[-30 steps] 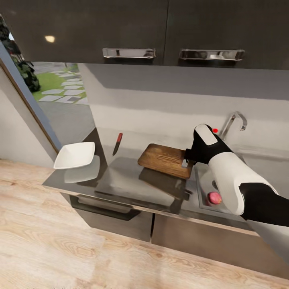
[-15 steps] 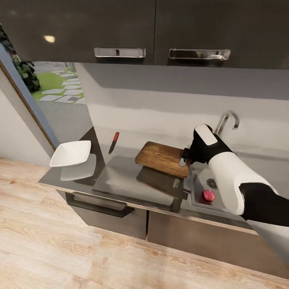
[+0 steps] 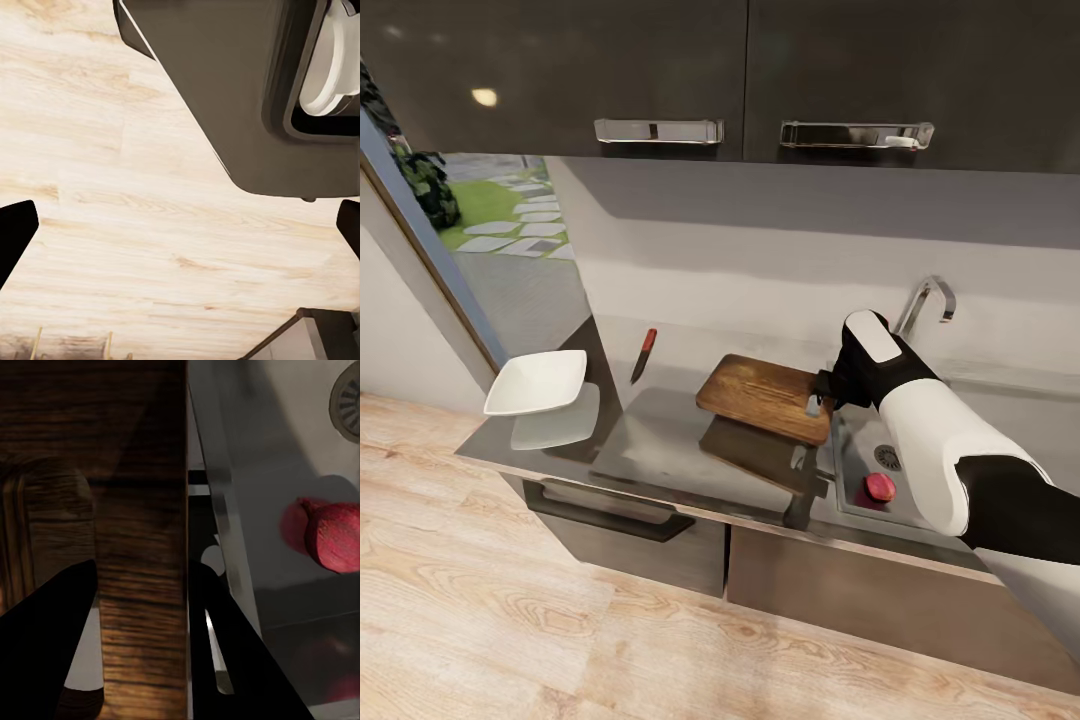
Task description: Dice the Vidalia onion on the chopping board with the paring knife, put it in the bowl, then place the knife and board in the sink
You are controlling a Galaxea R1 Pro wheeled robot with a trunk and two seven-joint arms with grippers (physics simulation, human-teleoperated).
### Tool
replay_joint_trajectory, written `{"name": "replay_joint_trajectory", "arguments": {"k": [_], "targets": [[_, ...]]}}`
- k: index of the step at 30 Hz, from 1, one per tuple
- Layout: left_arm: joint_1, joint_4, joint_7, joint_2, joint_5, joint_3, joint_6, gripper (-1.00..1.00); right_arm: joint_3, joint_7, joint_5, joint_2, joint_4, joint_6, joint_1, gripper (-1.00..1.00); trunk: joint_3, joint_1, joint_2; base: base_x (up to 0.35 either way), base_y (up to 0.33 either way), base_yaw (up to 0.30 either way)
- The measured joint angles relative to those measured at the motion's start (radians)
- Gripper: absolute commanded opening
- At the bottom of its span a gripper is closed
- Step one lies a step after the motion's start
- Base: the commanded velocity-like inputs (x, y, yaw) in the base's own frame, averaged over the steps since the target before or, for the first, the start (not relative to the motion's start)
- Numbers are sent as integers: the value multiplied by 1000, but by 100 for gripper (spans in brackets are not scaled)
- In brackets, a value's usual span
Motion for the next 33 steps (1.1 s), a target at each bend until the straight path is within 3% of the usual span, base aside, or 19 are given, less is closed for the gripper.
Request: {"name": "replay_joint_trajectory", "arguments": {"k": [6,24,33], "targets": [[0,0,0,0,0,0,0,100,0,0,0,0,0,1,0,-100,0,0,0,-3,-22,59],[0,0,1,0,0,0,-1,100,0,0,2,0,3,2,0,-100,0,0,0,-47,-96,242],[0,0,1,0,0,0,-1,100,0,0,4,0,5,2,1,-100,0,0,0,0,-178,33]]}}
